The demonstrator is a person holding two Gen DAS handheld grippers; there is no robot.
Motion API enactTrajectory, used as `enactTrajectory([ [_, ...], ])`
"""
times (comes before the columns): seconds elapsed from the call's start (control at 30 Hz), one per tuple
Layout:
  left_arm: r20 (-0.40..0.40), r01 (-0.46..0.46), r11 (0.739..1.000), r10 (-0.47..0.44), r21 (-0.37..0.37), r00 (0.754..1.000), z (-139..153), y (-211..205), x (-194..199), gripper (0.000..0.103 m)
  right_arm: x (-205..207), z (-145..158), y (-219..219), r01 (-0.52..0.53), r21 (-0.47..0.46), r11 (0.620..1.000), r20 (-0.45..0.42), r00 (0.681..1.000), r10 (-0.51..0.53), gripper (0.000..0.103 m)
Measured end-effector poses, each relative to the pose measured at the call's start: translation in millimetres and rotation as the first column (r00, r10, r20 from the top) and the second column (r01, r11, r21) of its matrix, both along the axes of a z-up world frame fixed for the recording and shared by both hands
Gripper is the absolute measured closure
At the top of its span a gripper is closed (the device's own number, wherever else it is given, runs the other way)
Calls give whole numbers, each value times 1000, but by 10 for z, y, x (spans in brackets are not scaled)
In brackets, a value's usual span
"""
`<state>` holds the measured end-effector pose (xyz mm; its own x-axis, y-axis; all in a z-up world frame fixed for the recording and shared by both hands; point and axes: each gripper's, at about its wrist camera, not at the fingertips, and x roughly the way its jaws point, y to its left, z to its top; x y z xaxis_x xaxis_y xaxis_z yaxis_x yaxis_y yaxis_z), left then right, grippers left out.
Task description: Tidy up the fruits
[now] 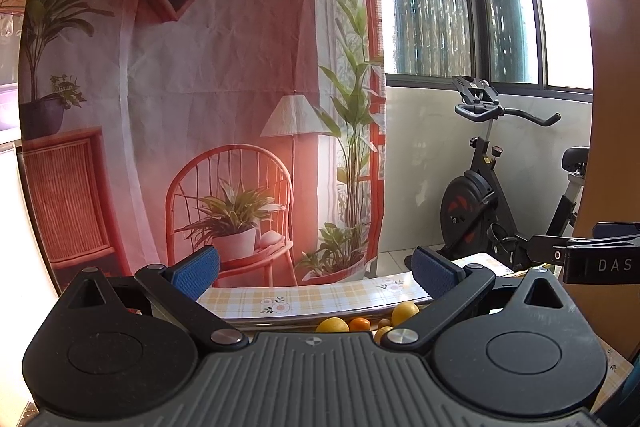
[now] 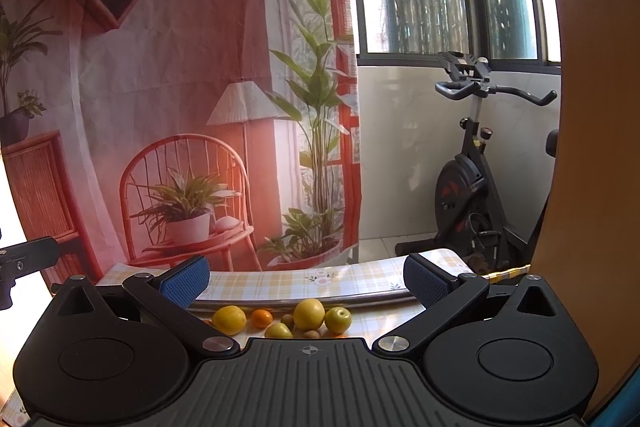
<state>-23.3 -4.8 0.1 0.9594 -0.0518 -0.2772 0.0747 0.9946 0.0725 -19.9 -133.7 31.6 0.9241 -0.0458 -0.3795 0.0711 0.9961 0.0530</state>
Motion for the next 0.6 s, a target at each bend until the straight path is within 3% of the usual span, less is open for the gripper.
enactTrajectory([
  [0.6, -1, 1, 1000, -1, -2, 1000, 1, 11, 4, 0, -9, -9, 2, 0, 0, 1000, -1, 1000, 0, 0],
])
